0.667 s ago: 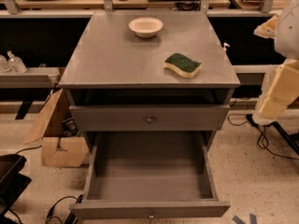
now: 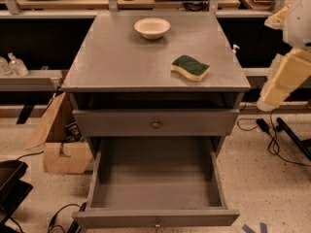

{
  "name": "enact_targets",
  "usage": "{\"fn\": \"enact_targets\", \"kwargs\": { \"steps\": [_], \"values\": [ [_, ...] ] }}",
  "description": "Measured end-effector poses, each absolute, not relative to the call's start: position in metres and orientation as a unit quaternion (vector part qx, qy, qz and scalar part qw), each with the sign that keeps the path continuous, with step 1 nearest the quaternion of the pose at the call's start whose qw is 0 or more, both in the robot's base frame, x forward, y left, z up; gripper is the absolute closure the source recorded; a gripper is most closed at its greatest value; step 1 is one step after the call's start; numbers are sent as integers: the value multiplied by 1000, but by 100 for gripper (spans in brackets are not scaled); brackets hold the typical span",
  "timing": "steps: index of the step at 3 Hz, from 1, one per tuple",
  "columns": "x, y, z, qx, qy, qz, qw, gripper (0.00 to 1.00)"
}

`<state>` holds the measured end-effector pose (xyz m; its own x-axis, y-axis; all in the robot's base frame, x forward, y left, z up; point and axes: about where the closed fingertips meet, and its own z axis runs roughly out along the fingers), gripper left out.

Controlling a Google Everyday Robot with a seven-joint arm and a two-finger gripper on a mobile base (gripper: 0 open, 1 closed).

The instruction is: Place sponge into middle drawer

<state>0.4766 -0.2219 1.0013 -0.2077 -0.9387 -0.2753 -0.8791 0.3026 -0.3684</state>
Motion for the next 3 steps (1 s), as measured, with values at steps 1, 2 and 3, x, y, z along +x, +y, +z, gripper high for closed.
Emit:
{"fn": "enact_targets", "kwargs": {
  "steps": [1,2,3],
  "values": [
    [514,-235,1001,-563,778,-64,271,0],
    [550,-244,995,-534,778,-53,327,0],
    [578,-243,987,-505,769,-32,390,0]
  ]
}}
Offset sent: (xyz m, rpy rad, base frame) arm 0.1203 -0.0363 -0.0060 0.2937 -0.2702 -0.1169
